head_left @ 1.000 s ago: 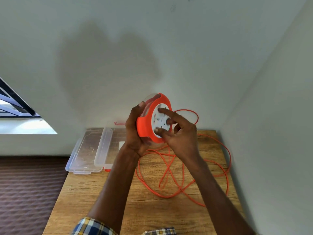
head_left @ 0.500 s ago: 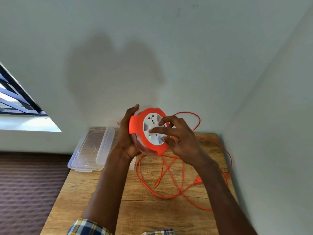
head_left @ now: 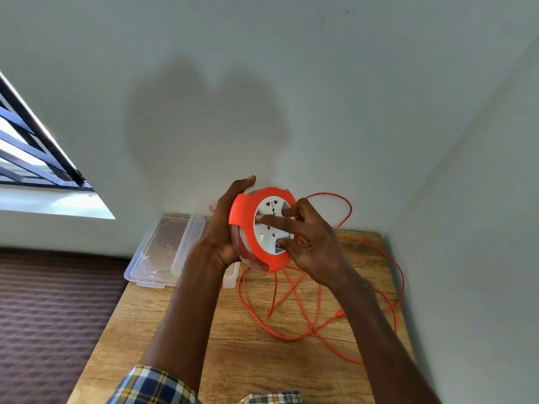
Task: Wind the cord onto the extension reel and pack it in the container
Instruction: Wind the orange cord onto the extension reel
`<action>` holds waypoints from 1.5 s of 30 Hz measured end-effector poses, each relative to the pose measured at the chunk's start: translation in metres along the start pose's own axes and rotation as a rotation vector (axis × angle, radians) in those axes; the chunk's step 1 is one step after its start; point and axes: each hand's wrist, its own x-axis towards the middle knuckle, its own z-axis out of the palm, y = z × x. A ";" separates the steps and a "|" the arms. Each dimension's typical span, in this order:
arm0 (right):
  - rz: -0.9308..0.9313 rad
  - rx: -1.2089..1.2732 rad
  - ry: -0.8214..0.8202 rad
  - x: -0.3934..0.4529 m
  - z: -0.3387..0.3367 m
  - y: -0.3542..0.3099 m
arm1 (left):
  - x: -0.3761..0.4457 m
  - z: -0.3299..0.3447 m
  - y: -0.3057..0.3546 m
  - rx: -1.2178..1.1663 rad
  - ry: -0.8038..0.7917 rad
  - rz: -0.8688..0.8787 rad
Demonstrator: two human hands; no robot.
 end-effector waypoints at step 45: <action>0.045 0.075 -0.036 -0.006 -0.011 0.002 | 0.007 -0.007 -0.003 0.002 -0.092 -0.081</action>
